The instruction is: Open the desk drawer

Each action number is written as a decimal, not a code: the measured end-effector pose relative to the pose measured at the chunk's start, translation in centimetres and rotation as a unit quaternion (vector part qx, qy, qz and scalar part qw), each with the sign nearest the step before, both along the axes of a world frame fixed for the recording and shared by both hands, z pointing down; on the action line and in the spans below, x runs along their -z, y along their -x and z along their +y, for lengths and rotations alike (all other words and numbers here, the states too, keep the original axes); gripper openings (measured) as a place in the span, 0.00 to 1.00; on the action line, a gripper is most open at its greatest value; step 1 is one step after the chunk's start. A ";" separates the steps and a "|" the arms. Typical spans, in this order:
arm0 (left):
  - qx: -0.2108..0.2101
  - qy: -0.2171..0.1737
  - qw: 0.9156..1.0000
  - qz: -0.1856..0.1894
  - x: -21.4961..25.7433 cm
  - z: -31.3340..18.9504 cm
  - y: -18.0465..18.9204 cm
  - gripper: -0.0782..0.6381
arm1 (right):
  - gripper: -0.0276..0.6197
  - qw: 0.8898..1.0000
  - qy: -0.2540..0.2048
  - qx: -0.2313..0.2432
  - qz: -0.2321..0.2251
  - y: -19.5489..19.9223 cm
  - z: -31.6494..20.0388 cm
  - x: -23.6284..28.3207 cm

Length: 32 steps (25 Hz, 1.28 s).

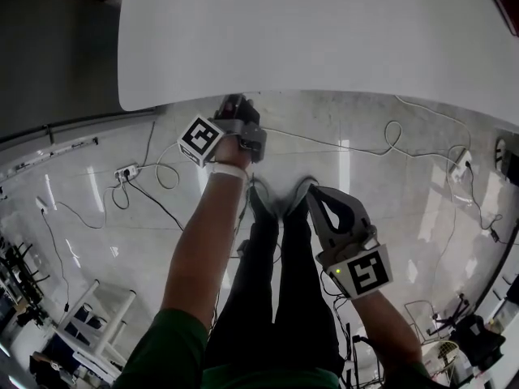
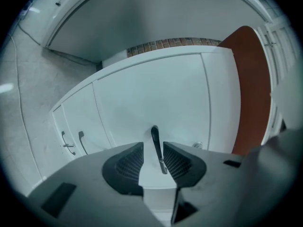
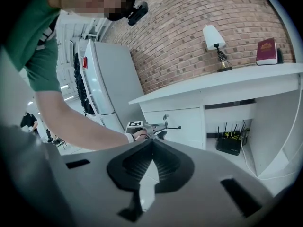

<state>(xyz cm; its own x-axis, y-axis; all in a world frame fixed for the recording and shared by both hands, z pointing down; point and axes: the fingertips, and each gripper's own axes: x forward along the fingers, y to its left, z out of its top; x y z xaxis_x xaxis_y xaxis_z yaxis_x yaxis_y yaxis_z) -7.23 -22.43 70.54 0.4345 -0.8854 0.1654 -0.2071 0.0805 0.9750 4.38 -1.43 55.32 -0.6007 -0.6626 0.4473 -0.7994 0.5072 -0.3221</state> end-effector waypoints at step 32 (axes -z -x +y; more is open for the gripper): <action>0.015 0.015 0.999 0.050 1.1 7.7 -1.3 0.14 | 0.04 1.000 0.019 0.022 -0.009 1.7 0.6 -0.5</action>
<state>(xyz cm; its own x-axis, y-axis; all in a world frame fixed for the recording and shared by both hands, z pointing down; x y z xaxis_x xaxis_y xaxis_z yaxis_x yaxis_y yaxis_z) -5.92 -14.72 69.47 0.4240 -0.8934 0.1484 -0.1051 0.1142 0.9879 2.66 -0.80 55.81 -0.6372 -0.6176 0.4610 -0.7703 0.5287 -0.3564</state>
